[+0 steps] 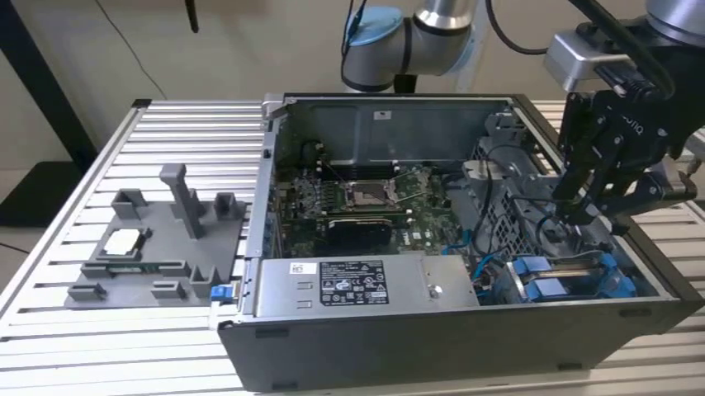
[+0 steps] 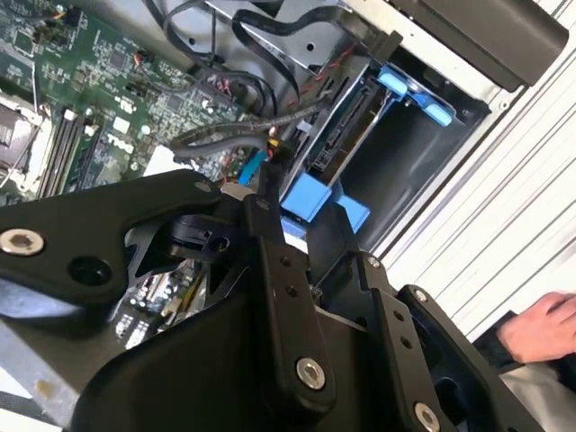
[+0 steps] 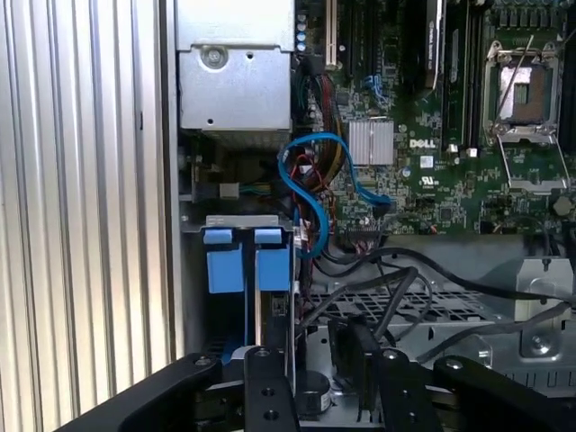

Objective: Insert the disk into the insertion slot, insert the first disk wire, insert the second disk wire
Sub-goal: 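Insert the first disk wire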

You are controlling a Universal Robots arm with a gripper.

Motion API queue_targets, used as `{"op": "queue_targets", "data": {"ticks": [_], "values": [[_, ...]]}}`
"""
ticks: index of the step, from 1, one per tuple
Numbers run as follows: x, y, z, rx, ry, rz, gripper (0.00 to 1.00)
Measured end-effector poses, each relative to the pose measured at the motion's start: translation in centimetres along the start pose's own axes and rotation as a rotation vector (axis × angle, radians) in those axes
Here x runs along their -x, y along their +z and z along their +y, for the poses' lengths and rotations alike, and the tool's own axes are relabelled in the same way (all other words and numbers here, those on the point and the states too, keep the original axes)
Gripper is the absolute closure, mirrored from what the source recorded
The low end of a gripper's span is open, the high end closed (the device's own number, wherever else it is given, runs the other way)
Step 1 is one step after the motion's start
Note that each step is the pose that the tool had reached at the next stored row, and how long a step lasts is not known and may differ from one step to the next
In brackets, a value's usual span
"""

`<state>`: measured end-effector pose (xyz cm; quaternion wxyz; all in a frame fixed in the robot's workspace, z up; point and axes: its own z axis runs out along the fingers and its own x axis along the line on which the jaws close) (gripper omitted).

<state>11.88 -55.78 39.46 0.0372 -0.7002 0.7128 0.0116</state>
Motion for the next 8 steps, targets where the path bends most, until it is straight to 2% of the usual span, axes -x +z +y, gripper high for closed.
{"op": "queue_targets", "data": {"ticks": [5, 8], "values": [[0.37, 0.49, 0.03, -0.0170, -0.001, -0.0045, 0.60], [0.43, 0.74, 0.03, -0.0233, -0.001, -0.0073, 0.60]]}}
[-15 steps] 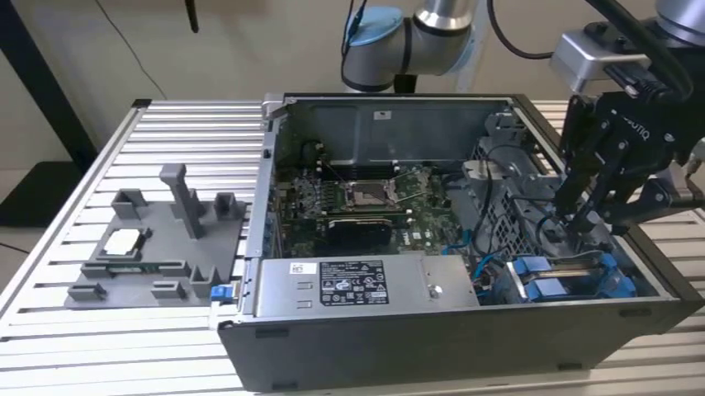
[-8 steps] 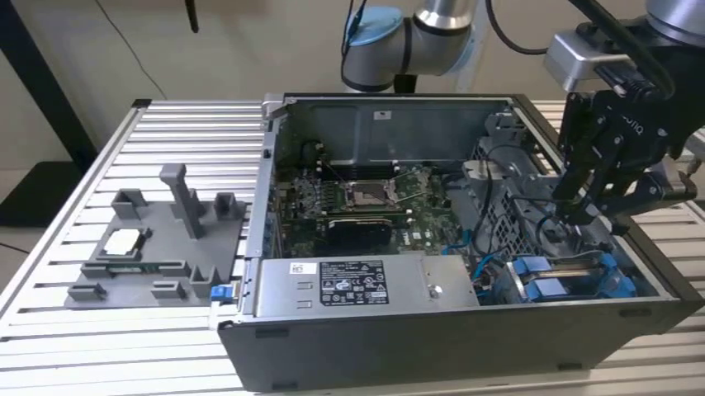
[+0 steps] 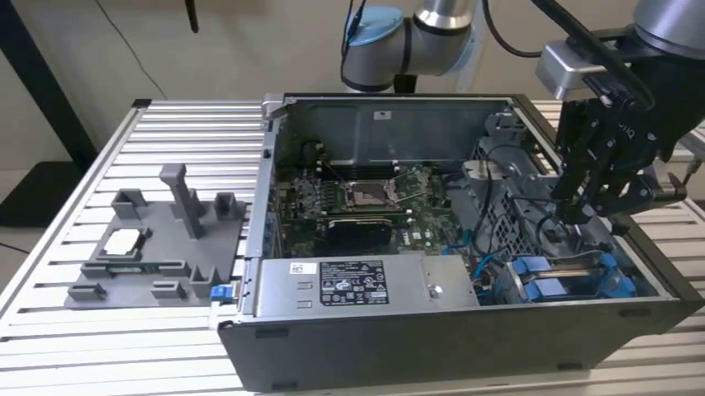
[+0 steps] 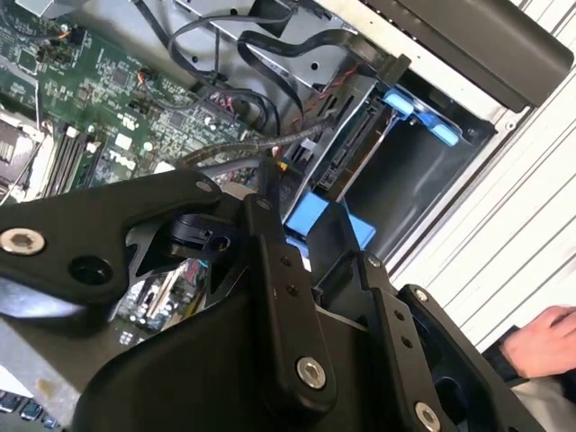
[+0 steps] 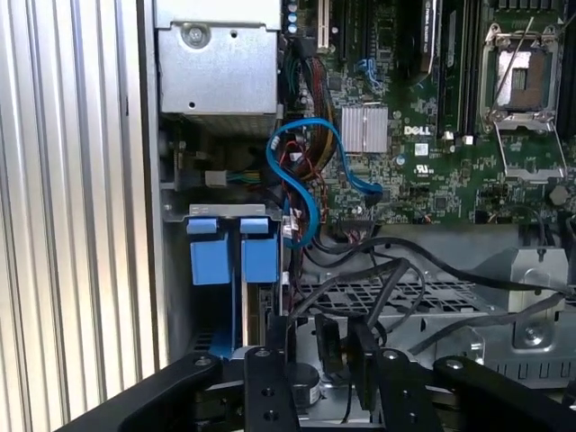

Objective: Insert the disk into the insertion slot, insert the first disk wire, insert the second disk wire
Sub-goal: 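Insert the first disk wire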

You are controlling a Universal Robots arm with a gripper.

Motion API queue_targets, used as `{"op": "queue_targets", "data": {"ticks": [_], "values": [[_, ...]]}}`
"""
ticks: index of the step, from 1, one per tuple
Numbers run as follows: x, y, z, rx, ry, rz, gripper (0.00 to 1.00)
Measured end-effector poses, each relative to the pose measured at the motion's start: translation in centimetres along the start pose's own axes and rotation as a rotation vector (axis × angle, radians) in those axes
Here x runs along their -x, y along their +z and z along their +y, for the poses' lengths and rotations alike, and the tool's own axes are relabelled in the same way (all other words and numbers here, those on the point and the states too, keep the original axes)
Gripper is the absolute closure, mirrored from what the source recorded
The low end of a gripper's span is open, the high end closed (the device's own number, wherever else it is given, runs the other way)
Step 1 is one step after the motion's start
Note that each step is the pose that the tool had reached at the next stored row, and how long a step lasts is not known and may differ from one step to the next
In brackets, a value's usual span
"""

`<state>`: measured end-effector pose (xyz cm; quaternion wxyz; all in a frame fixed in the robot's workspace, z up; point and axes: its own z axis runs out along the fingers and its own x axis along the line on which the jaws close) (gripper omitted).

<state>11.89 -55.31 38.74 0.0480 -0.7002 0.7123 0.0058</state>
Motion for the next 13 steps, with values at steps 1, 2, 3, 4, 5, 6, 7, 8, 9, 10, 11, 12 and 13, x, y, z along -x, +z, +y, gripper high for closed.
{"op": "queue_targets", "data": {"ticks": [1, 2, 3, 4, 5, 6, 7, 8, 9, 10, 11, 12, 13], "values": [[0.01, 0.03, 0.00, -0.0002, 0.000, 0.0000, 0.62], [0.02, 0.03, 0.01, -0.0002, 0.000, 0.0001, 0.62], [0.01, 0.03, 0.01, -0.0003, 0.000, 0.0002, 0.68], [0.01, 0.03, 0.01, -0.0002, 0.000, 0.0002, 0.75], [0.02, 0.03, 0.01, -0.0003, 0.000, 0.0002, 0.75], [0.02, 0.04, 0.01, -0.0003, 0.000, 0.0002, 0.80], [0.02, 0.07, 0.01, -0.0003, 0.000, 0.0000, 0.81], [0.02, 0.12, 0.02, -0.0003, 0.000, 0.0000, 0.81], [0.01, 0.15, 0.02, -0.0003, 0.000, 0.0001, 0.81], [0.01, 0.18, 0.01, -0.0003, 0.000, 0.0013, 0.81], [0.00, 0.22, -0.01, -0.0003, 0.000, 0.0035, 0.81], [-0.01, 0.27, -0.05, -0.0003, 0.000, 0.0060, 0.81], [-0.03, 0.32, -0.09, -0.0003, 0.000, 0.0086, 0.81]]}}
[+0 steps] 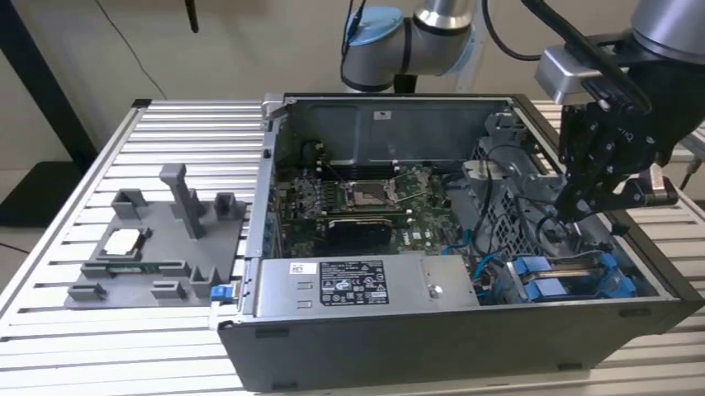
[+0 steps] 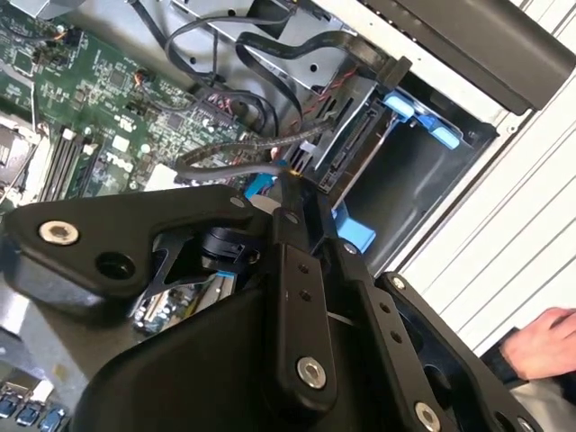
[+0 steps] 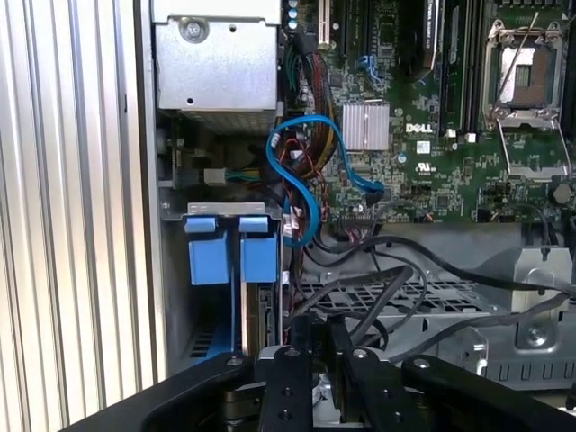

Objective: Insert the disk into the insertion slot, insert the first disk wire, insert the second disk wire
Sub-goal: 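Insert the first disk wire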

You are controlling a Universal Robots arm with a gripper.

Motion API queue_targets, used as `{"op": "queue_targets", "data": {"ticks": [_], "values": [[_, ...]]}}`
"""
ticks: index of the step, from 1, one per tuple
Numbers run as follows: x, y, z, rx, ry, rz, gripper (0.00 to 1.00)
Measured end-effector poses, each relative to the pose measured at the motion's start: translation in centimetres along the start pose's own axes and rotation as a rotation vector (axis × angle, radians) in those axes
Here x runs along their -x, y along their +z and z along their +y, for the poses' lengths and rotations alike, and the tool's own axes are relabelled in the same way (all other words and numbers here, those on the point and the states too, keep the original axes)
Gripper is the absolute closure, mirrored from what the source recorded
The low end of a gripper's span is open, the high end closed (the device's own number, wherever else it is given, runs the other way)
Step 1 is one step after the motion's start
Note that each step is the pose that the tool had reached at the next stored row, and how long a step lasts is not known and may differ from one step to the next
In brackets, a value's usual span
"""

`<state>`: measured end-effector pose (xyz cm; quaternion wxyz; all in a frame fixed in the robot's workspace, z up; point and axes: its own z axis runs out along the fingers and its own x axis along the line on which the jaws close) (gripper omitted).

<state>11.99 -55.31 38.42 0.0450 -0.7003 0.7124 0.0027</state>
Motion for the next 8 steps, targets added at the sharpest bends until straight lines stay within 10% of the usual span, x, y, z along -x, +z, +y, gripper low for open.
{"op": "queue_targets", "data": {"ticks": [8], "values": [[-0.37, 0.66, -0.78, 0.0034, 0.001, 0.0066, 0.81]]}}
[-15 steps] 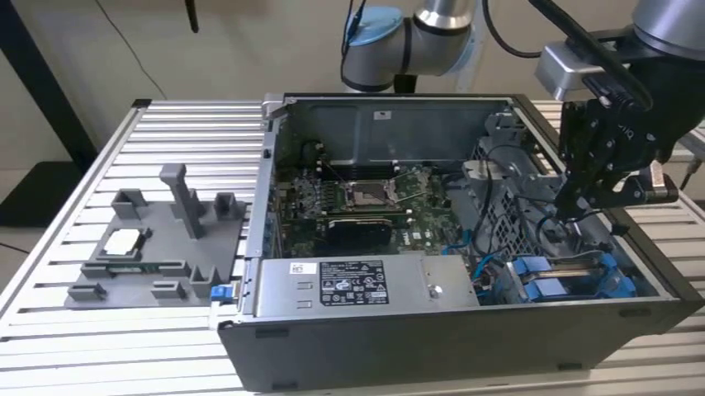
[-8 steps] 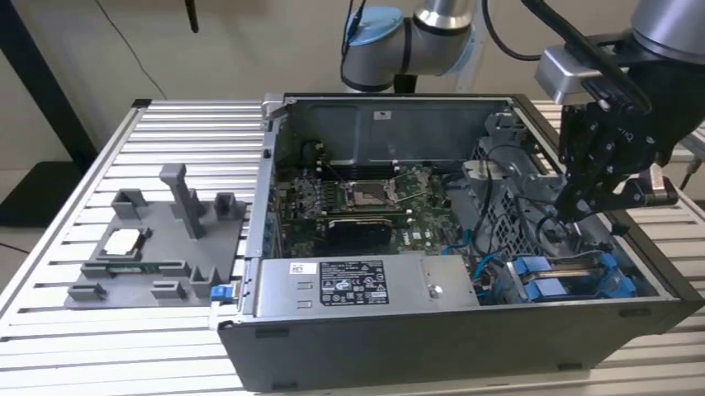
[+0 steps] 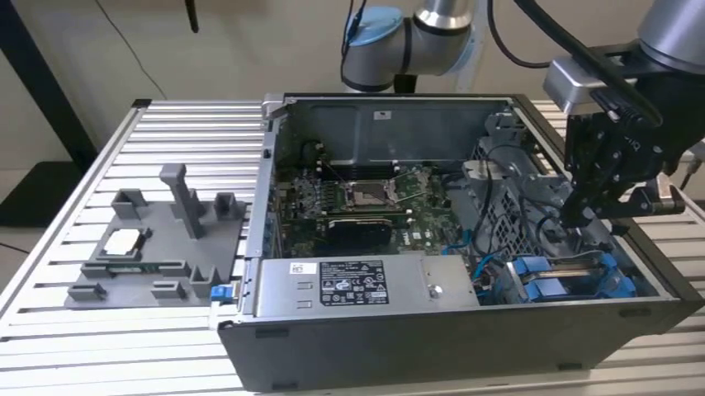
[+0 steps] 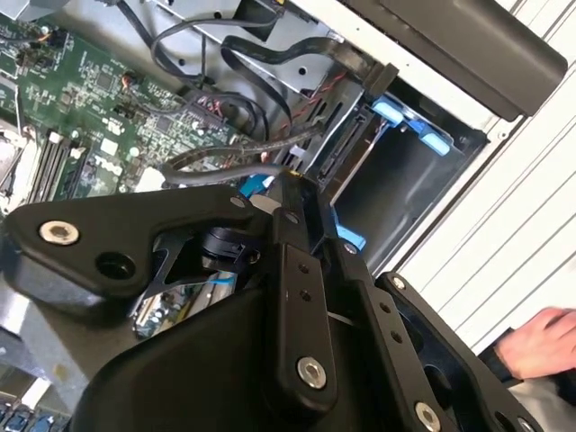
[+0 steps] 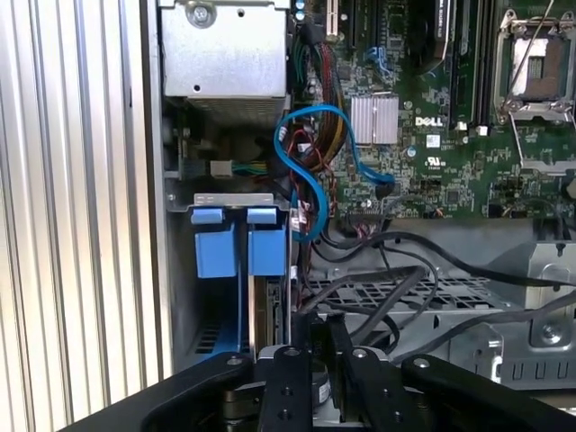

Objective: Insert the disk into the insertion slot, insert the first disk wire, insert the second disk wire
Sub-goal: 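Insert the first disk wire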

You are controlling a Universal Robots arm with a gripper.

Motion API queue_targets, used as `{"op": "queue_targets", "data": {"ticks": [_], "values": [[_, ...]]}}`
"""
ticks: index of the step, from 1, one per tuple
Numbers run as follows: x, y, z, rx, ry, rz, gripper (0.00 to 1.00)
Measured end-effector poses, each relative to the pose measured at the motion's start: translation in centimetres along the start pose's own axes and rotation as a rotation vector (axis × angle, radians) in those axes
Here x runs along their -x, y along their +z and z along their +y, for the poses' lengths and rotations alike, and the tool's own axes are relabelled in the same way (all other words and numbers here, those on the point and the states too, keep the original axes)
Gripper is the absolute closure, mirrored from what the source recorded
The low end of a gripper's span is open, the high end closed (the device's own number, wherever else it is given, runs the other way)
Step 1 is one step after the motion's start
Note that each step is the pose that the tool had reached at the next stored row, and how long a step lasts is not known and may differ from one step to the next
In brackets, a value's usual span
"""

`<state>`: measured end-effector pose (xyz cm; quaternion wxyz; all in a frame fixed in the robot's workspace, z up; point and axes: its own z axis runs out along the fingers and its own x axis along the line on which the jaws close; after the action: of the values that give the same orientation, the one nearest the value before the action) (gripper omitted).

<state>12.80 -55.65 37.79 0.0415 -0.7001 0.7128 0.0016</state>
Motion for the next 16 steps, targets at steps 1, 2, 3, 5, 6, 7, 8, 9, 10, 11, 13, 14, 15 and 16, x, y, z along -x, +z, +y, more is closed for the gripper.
{"op": "queue_targets", "data": {"ticks": [1, 2, 3, 5, 6, 7, 8, 9, 10, 11, 13, 14, 15, 16], "values": [[-0.06, 0.09, -0.15, 0.0008, 0.000, 0.0000, 0.81], [-0.11, 0.18, -0.30, 0.0017, 0.000, 0.0001, 0.81], [-0.15, 0.24, -0.47, 0.0029, 0.000, 0.0006, 0.81], [-0.23, 0.39, -0.81, 0.0053, 0.001, 0.0014, 0.81], [-0.27, 0.45, -0.96, 0.0067, 0.001, 0.0018, 0.81], [-0.29, 0.52, -1.13, 0.0087, 0.001, 0.0028, 0.81], [-0.30, 0.57, -1.28, 0.0108, 0.001, 0.0041, 0.81], [-0.32, 0.63, -1.42, 0.0130, 0.002, 0.0057, 0.81], [-0.33, 0.68, -1.56, 0.0151, 0.002, 0.0071, 0.81], [-0.35, 0.73, -1.72, 0.0173, 0.002, 0.0085, 0.81], [-0.37, 0.84, -2.01, 0.0221, 0.003, 0.0118, 0.81], [-0.38, 0.89, -2.15, 0.0244, 0.003, 0.0133, 0.81], [-0.39, 0.95, -2.28, 0.0266, 0.004, 0.0146, 0.81], [-0.40, 1.02, -2.40, 0.0289, 0.004, 0.0157, 0.81]]}}
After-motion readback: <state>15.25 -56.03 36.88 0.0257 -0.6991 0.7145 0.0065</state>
